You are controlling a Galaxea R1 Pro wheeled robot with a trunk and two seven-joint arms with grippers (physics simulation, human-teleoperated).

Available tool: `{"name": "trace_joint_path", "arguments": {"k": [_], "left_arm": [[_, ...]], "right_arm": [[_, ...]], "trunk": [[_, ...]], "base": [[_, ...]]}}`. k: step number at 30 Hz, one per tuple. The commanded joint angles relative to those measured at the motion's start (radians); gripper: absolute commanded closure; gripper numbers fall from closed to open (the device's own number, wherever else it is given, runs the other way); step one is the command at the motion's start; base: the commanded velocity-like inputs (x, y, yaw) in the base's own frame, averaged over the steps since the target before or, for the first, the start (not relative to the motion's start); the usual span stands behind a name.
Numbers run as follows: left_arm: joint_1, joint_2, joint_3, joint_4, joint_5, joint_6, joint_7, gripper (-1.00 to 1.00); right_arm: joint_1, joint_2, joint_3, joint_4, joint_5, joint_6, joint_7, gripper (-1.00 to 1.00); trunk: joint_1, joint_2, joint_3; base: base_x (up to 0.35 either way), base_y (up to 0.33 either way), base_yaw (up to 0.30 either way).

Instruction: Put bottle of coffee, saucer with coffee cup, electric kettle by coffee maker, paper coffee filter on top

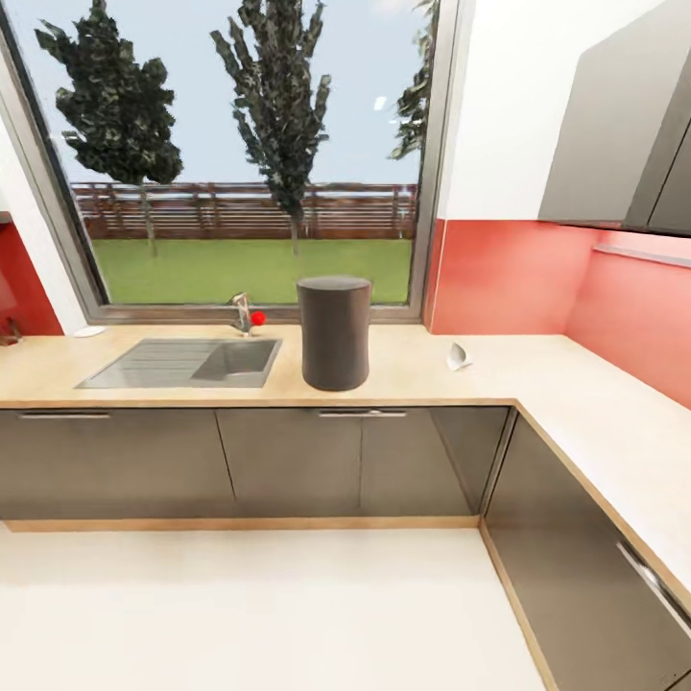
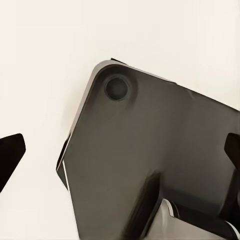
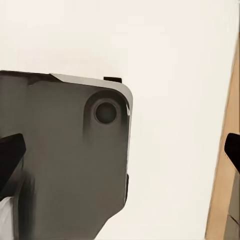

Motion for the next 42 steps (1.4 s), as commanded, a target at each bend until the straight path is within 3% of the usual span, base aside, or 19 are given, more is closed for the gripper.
{"name": "trace_joint_path", "arguments": {"k": [1, 27, 37, 42], "left_arm": [[0.0, 0.0, -0.001, -0.001, 0.009, -0.002, -0.004, -1.0], [0.0, -0.001, -0.001, 0.001, 0.009, -0.002, -0.004, -1.0], [0.0, -0.001, -0.002, 0.001, 0.008, -0.025, -0.004, -1.0], [0.008, -0.015, -0.006, -0.027, 0.004, -0.038, -0.015, -1.0]], "right_arm": [[-0.001, 0.0, 0.002, 0.001, 0.007, -0.002, -0.006, -1.0], [-0.001, -0.004, 0.001, 0.002, 0.0, -0.002, 0.0, -1.0], [-0.001, 0.005, 0.009, 0.002, 0.009, 0.009, 0.004, -1.0], [-0.03, -0.023, 0.01, -0.001, 0.015, -0.019, 0.009, -1.0]], "trunk": [[0.001, -0.002, -0.002], [0.001, -0.002, -0.002], [0.001, -0.002, -0.002], [0.001, -0.002, -0.002]], "base": [[0.342, -0.076, 0.0], [0.339, -0.019, 0.0], [0.066, 0.0, 0.0], [0.0, 0.0, 0.0]]}}
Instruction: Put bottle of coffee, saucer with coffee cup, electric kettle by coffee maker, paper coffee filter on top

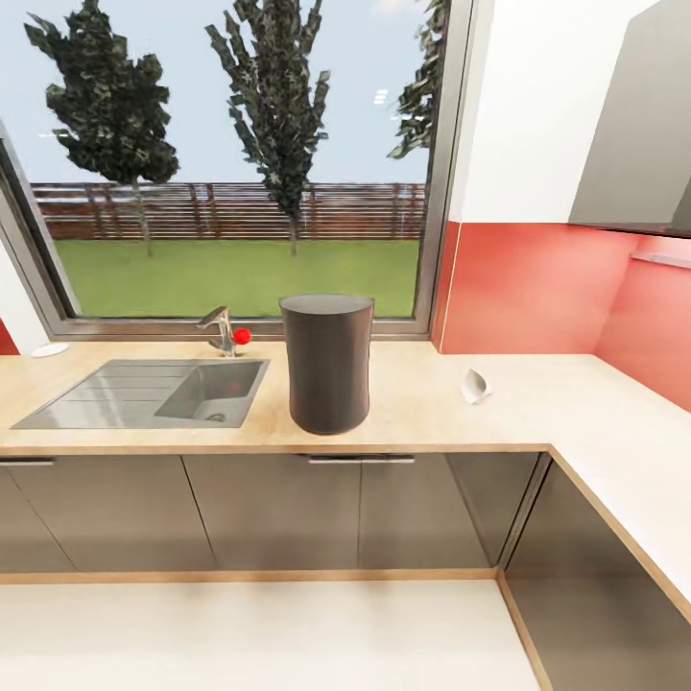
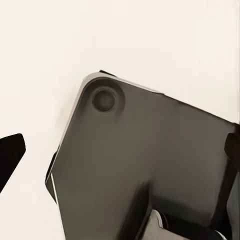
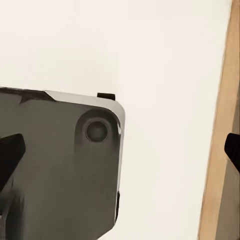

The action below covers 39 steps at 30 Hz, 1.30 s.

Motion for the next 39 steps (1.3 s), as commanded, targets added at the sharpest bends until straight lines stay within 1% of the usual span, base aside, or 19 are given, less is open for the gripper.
{"name": "trace_joint_path", "arguments": {"k": [1, 3, 6, 10, 12, 17, 18, 20, 23, 24, 27, 28, 32, 33, 34, 36, 39], "left_arm": [[0.0, 0.0, -0.001, -0.007, 0.009, -0.001, -0.005, -1.0], [0.001, -0.003, -0.002, -0.018, 0.007, -0.01, -0.012, -1.0], [0.002, -0.005, -0.004, -0.029, 0.003, -0.026, -0.024, -1.0], [0.002, 0.0, -0.001, -0.027, 0.007, -0.049, -0.027, -1.0], [0.002, 0.003, 0.001, -0.028, 0.011, -0.06, -0.027, -1.0], [0.002, 0.031, 0.01, -0.027, 0.028, -0.067, -0.027, -1.0], [0.002, 0.032, 0.01, -0.027, 0.03, -0.067, -0.027, -1.0], [0.004, 0.044, 0.006, -0.024, 0.042, -0.065, -0.036, -1.0], [0.004, 0.046, 0.005, -0.028, 0.044, -0.065, -0.037, -1.0], [0.004, 0.042, 0.005, -0.031, 0.039, -0.066, -0.038, -1.0], [0.005, 0.026, -0.001, -0.038, 0.023, -0.07, -0.041, -1.0], [0.008, 0.031, -0.006, -0.041, 0.023, -0.076, -0.047, -1.0], [0.008, 0.031, -0.008, -0.041, 0.022, -0.081, -0.049, -1.0], [0.008, 0.037, -0.009, -0.041, 0.02, -0.081, -0.049, -1.0], [0.008, 0.043, -0.009, -0.041, 0.018, -0.081, -0.049, -1.0], [0.01, 0.037, -0.012, -0.052, 0.009, -0.091, -0.058, -1.0], [0.01, 0.037, -0.013, -0.059, 0.01, -0.091, -0.059, -1.0]], "right_arm": [[-0.007, -0.001, 0.003, 0.001, 0.007, -0.005, -0.006, -1.0], [-0.006, -0.005, 0.006, 0.003, 0.013, -0.016, -0.007, -1.0], [-0.005, -0.022, 0.012, 0.004, 0.029, -0.023, -0.01, -1.0], [-0.006, -0.043, 0.013, 0.004, 0.051, -0.024, -0.012, -1.0], [-0.006, -0.045, 0.013, 0.004, 0.057, -0.025, -0.012, -1.0], [-0.006, -0.049, 0.012, 0.005, 0.057, -0.025, -0.012, -1.0], [-0.006, -0.051, 0.012, 0.005, 0.057, -0.025, -0.012, -1.0], [-0.017, -0.06, 0.023, 0.01, 0.068, -0.013, -0.007, -1.0], [-0.027, -0.057, 0.026, 0.008, 0.085, -0.006, -0.007, -1.0], [-0.022, -0.055, 0.022, 0.008, 0.086, -0.012, -0.007, -1.0], [-0.005, -0.06, 0.008, 0.004, 0.07, -0.028, -0.007, -1.0], [0.0, -0.054, 0.012, 0.009, 0.064, -0.034, -0.008, -1.0], [0.005, -0.032, 0.011, 0.021, 0.052, -0.049, -0.013, -1.0], [0.005, -0.032, 0.006, 0.021, 0.046, -0.048, -0.016, -1.0], [0.004, -0.032, 0.0, 0.022, 0.041, -0.045, -0.016, -1.0], [-0.007, -0.043, -0.012, 0.026, 0.052, -0.036, -0.028, -1.0], [-0.024, -0.06, -0.029, 0.021, 0.068, -0.043, -0.032, -1.0]], "trunk": [[0.001, -0.002, -0.002], [0.001, -0.002, -0.002], [0.001, -0.002, -0.002], [-0.015, 0.026, 0.011], [-0.019, 0.033, 0.014], [-0.019, 0.033, 0.014], [-0.019, 0.033, 0.014], [-0.019, 0.033, 0.014], [-0.019, 0.033, 0.014], [-0.019, 0.033, 0.014], [-0.019, 0.033, 0.014], [-0.019, 0.033, 0.014], [-0.019, 0.033, 0.014], [-0.019, 0.033, 0.014], [-0.019, 0.033, 0.014], [-0.019, 0.033, 0.014], [-0.019, 0.033, 0.014]], "base": [[0.0, 0.0, 0.0], [0.0, 0.0, 0.0], [0.0, 0.0, 0.0], [0.0, 0.0, 0.0], [0.0, 0.0, 0.0], [0.0, 0.0, 0.0], [0.0, 0.0, 0.0], [0.0, 0.0, 0.0], [0.0, 0.0, 0.0], [0.0, 0.0, 0.0], [0.0, 0.0, 0.0], [0.0, 0.0, 0.0], [0.0, 0.0, 0.0], [0.0, 0.0, 0.0], [0.0, 0.0, 0.0], [0.0, 0.0, 0.0], [0.0, 0.0, 0.0]]}}
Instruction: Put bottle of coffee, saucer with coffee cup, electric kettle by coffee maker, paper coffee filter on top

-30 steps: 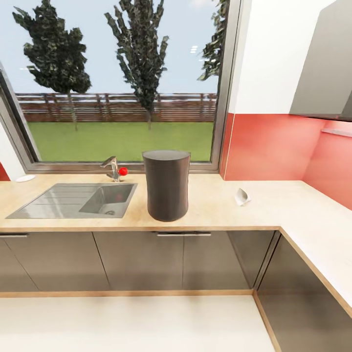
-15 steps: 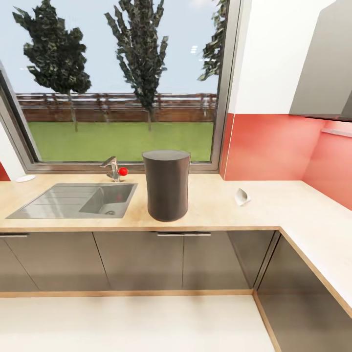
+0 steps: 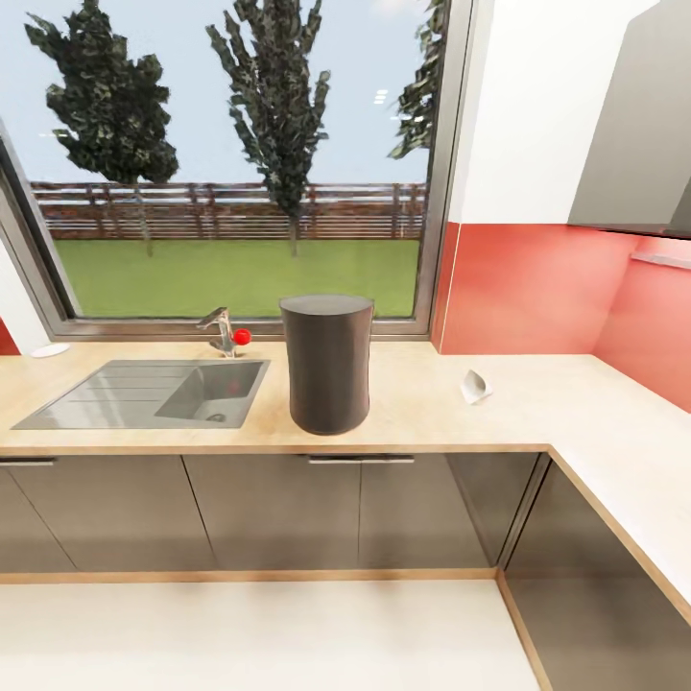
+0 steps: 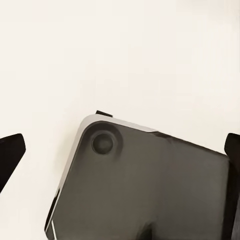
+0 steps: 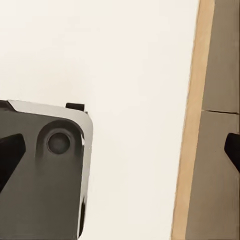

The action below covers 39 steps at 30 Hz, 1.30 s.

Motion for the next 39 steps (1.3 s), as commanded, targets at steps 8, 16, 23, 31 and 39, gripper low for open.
{"name": "trace_joint_path", "arguments": {"k": [8, 16, 23, 31, 39], "left_arm": [[-0.001, -0.004, -0.007, 0.003, 0.01, -0.012, 0.006, -1.0], [0.001, -0.008, -0.008, 0.028, -0.003, -0.035, 0.012, -1.0], [0.0, -0.008, -0.008, 0.031, -0.003, -0.035, 0.012, -1.0], [0.001, -0.008, -0.008, 0.031, -0.003, -0.042, 0.012, -1.0], [0.001, -0.005, -0.005, 0.031, 0.0, -0.042, 0.012, -1.0]], "right_arm": [[-0.003, -0.022, 0.033, -0.007, -0.02, -0.041, -0.002, -1.0], [-0.003, -0.052, 0.042, 0.016, -0.053, -0.087, 0.003, -1.0], [-0.002, -0.038, 0.041, 0.018, -0.091, -0.126, 0.002, -1.0], [-0.002, -0.037, 0.041, 0.018, -0.103, -0.154, 0.001, -1.0], [-0.002, -0.034, 0.04, 0.018, -0.104, -0.141, 0.0, -1.0]], "trunk": [[0.001, -0.002, -0.002], [0.001, -0.002, -0.002], [0.001, -0.002, -0.002], [0.001, -0.002, -0.002], [0.001, -0.002, -0.002]], "base": [[0.0, 0.0, 0.0], [0.088, 0.019, 0.0], [0.306, 0.139, 0.0], [0.251, 0.034, 0.0], [0.043, 0.002, 0.0]]}}
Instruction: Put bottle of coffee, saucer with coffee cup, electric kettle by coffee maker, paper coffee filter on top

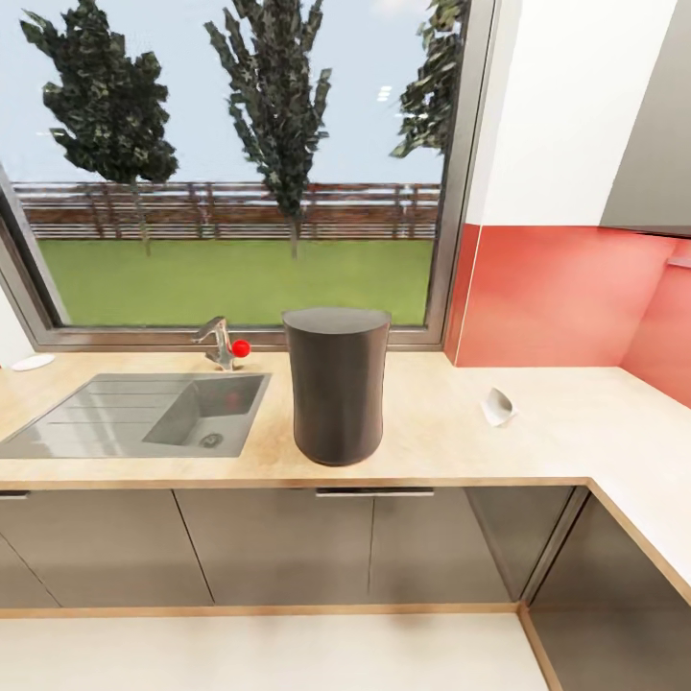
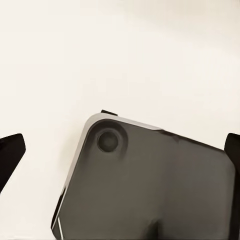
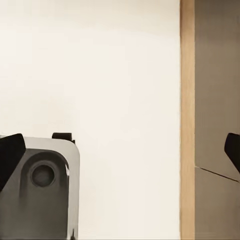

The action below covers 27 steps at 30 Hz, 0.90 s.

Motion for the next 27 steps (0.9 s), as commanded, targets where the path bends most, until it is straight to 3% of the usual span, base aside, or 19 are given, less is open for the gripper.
{"name": "trace_joint_path", "arguments": {"k": [1, 15, 18, 23, 25, 27], "left_arm": [[0.0, 0.001, -0.002, -0.001, 0.012, -0.001, -0.006, -1.0], [0.0, 0.005, 0.0, -0.004, 0.012, 0.0, -0.006, -1.0], [0.0, 0.006, 0.001, -0.004, 0.013, 0.0, -0.006, -1.0], [0.0, 0.007, 0.001, -0.004, 0.013, 0.0, -0.006, -1.0], [0.0, 0.007, 0.001, -0.004, 0.014, -0.001, -0.006, -1.0], [0.0, 0.007, 0.002, -0.004, 0.014, -0.002, -0.006, -1.0]], "right_arm": [[-0.001, 0.0, 0.004, 0.003, 0.002, -0.002, -0.005, -1.0], [-0.001, -0.009, 0.004, 0.006, 0.002, 0.038, 0.002, -1.0], [-0.001, -0.013, -0.019, 0.009, -0.024, 0.07, 0.002, -1.0], [-0.001, -0.016, -0.134, 0.003, -0.179, 0.169, 0.012, -1.0], [-0.002, -0.013, -0.144, -0.005, -0.188, 0.198, 0.015, -1.0], [-0.002, -0.005, -0.133, -0.028, -0.155, 0.248, 0.016, -1.0]], "trunk": [[0.001, -0.002, -0.002], [0.001, -0.002, -0.002], [0.001, -0.002, -0.002], [0.001, -0.002, -0.002], [0.001, -0.002, -0.002], [0.001, -0.002, -0.002]], "base": [[0.008, 0.0, 0.0], [0.001, 0.0, 0.0], [0.0, 0.0, 0.0], [0.0, 0.0, 0.0], [0.0, 0.0, 0.0], [0.0, 0.0, 0.0]]}}
